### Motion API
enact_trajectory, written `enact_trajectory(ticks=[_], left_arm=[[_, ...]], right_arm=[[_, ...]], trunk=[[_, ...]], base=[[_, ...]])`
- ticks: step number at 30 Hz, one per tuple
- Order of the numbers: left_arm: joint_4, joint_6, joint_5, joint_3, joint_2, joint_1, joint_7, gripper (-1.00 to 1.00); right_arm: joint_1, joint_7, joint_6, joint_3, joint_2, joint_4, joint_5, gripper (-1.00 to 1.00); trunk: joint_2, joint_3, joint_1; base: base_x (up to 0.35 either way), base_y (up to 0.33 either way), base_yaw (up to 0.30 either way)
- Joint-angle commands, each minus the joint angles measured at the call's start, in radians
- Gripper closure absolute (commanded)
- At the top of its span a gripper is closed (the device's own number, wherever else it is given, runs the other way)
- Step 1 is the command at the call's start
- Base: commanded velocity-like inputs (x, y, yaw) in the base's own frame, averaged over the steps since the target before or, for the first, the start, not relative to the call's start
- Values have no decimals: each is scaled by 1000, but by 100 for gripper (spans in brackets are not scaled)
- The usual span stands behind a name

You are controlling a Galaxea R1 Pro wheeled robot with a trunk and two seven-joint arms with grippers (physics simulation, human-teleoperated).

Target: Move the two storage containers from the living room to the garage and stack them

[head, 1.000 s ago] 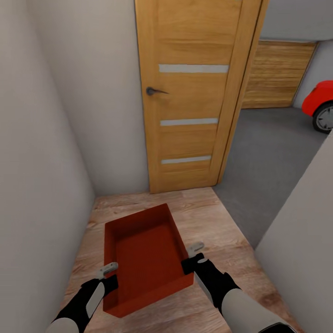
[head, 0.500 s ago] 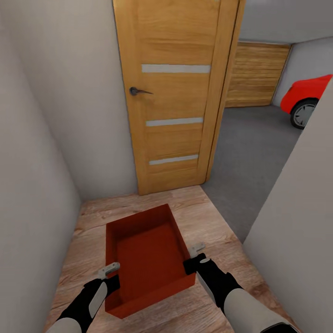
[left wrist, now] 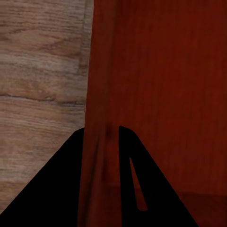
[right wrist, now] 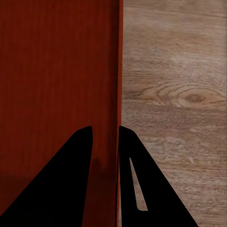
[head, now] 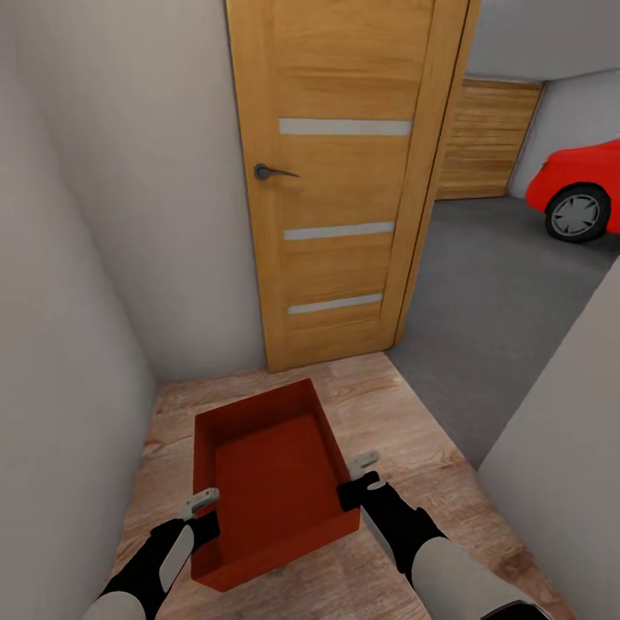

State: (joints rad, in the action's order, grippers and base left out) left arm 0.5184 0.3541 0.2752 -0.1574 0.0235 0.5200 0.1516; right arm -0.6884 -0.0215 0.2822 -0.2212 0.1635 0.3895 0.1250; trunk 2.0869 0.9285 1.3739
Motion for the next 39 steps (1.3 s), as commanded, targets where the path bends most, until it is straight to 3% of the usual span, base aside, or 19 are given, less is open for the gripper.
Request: enact_trajectory(ticks=[1, 15, 33, 39], left_arm=[[1, 24, 33, 54, 25, 0, 9, 100], [1, 22, 33, 54, 25, 0, 12, 100], [0, 22, 33, 55, 25, 0, 11, 100], [0, 20, 33, 54, 24, 0, 11, 100]], right_arm=[[0, 37, 6, -90, 11, 4, -8, 100], [0, 37, 6, -89, 11, 3, -8, 100], [0, 37, 6, -89, 11, 3, -8, 100], [0, 37, 6, -89, 11, 3, -9, 100]], trunk=[[0, 0, 0], [0, -10, 0], [0, -11, 0], [0, -12, 0]], base=[[50, 41, -203], [16, 6, -230], [310, 78, -11], [131, 74, -174]])
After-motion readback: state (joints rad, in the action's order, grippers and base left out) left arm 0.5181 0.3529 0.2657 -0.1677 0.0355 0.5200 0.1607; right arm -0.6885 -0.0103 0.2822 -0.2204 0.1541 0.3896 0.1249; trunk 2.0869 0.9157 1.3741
